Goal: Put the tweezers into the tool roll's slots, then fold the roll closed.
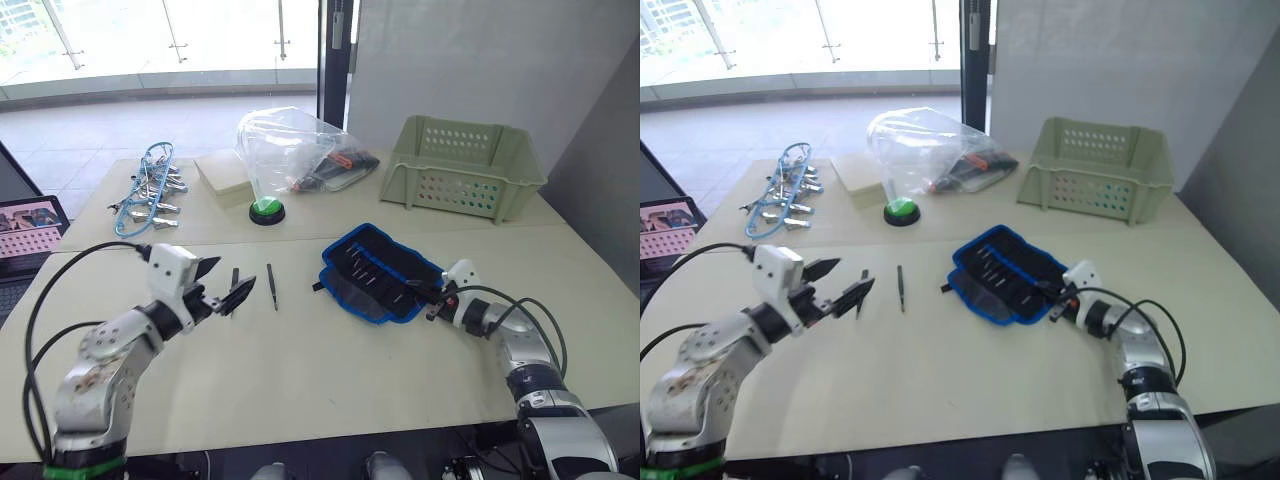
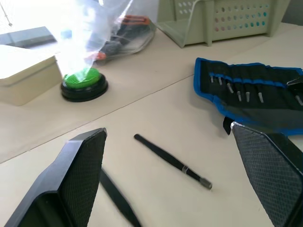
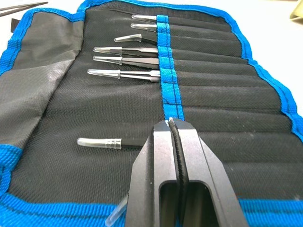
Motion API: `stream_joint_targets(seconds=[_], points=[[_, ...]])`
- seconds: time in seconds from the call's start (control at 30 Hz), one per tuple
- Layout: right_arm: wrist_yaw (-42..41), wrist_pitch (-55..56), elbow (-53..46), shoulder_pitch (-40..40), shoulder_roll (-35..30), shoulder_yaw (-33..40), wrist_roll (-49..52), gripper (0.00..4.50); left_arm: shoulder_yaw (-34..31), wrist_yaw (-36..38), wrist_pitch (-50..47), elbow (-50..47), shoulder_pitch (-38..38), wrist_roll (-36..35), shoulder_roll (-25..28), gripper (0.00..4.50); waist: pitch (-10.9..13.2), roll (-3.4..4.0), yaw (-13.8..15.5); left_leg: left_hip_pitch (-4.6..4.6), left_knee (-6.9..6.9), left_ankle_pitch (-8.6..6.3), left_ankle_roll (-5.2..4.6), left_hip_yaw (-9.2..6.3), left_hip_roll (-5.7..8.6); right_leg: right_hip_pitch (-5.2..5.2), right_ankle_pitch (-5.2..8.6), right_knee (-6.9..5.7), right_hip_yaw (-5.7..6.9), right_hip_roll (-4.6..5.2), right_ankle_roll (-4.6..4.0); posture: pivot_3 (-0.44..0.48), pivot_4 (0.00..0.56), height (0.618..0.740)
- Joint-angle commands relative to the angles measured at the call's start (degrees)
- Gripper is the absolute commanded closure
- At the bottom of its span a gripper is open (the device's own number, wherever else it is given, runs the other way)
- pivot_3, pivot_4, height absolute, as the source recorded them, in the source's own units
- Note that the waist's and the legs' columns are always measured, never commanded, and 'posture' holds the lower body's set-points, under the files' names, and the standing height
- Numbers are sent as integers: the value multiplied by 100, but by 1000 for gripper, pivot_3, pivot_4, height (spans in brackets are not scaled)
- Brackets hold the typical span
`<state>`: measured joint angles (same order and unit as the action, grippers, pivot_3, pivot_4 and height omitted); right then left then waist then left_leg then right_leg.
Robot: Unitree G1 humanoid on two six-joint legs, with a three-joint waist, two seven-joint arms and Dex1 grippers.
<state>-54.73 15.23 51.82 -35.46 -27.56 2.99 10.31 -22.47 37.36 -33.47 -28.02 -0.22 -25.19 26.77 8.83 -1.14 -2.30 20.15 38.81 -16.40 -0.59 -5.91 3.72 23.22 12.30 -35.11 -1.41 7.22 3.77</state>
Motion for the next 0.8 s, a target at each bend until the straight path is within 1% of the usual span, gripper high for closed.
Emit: stream_joint_targets(seconds=[0.03, 0.07, 0.13, 0.2, 0.23, 0.3, 0.43, 0.57, 0.67, 0.8], points=[[-11, -36, 280, 113, 15, -26, -136, 4500, -335, 180, 566, -463, 1019, -195, -186, 34, 0, 0, 6, 0, -1, -2, -3, 0, -2, -1, 0, 3, 0, -1, 0, 0, 150, 740], [-29, -22, 294, 114, 6, -17, -133, 4500, -453, 147, 846, -434, 1462, -154, -391, 34, 0, 0, 12, 0, -1, -5, -7, 2, -3, -2, 0, 7, 0, -1, 0, 0, 150, 740], [-65, -17, 333, 94, -10, -7, -133, 4500, -678, -125, 1360, -294, 2035, -8, -788, 34, 0, 0, 28, 0, -1, -9, -13, 7, -4, -5, 0, 12, -1, -1, -1, 0, 150, 740], [-90, -9, 371, 71, -25, -3, -145, 4500, -781, -347, 1740, -208, 2356, 88, -1069, 34, 0, -2, 63, -1, -1, -12, -14, 8, -7, -8, 0, 13, 3, -1, -2, 0, 150, 740], [-102, -10, 388, 58, -33, -3, -151, 4500, -781, -407, 1948, -167, 2545, 147, -1237, 34, 0, -2, 136, -1, -1, -12, -13, 8, -8, -8, 0, 13, 4, -1, -3, 0, 150, 740], [-125, -9, 415, 40, -42, -2, -159, 4500, -731, -524, 2225, -104, 2790, 220, -1461, 34, -2, -1, 145, -1, 2, -8, -7, 11, -17, -16, -7, 16, 17, -8, -16, 0, 150, 740], [-172, 15, 442, 47, -62, 13, -162, 4500, -566, -641, 2569, -9, 3089, 317, -1689, 34, -3, -4, 152, -3, 0, -10, -11, 17, -23, -19, -4, 15, 19, -16, -19, 0, 150, 740], [-189, 30, 453, 56, -65, 26, -161, 4500, -402, -858, 2723, 41, 3137, 354, -1832, 34, -3, -4, 151, -2, 1, -11, -11, 17, -26, -19, -4, 16, 20, -17, -20, 0, 150, 740], [-186, 31, 476, 43, -61, 27, -164, 4500, -243, -947, 2756, 53, 3101, 417, -1795, 34, -3, -5, 152, -2, 0, -11, -13, 18, -25, -19, -4, 16, 20, -18, -20, 0, 150, 740], [-160, 31, 503, 14, -49, 28, -169, 4500, -207, -1064, 2640, 80, 2919, 340, -1649, 34, -3, -4, 152, -2, 0, -11, -13, 18, -26, -18, -3, 15, 20, -20, -20, 0, 150, 740]])
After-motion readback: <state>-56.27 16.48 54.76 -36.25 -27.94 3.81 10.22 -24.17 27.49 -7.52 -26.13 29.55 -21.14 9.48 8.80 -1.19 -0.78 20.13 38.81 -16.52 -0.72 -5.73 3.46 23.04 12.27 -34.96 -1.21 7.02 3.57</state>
